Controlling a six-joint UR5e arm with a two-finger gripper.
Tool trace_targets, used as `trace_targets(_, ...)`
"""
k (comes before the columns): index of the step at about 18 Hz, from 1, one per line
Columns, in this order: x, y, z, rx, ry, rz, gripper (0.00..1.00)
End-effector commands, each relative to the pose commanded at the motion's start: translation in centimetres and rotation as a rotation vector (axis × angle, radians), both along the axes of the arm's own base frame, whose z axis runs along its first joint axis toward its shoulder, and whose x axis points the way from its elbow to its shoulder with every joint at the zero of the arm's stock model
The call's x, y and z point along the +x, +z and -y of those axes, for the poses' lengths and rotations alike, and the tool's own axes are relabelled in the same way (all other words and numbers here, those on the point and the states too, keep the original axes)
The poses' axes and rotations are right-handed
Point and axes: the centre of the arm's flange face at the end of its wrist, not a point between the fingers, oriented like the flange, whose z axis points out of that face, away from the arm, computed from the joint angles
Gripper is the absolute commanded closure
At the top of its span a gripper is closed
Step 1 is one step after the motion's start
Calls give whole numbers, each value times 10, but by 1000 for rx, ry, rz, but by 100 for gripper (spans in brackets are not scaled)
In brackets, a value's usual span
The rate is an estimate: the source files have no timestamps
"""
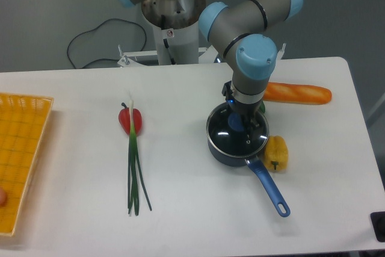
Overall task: Open the lid
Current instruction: 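Hold the lid knob firmly in the closed gripper, then lift the glass lid up off the saucepan rim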
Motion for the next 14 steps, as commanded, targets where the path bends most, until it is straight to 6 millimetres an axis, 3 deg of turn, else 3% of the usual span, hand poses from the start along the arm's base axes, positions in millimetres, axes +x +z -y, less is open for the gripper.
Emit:
trace_targets(4,-2,2,-1,-1,0,-2,34)
trace_targets(6,-2,1,-1,-3,0,2,42)
trace_targets(11,-2,0,-2,-6,3,4,58)
trace_targets(14,-2,1,-2,-6,8,4,60)
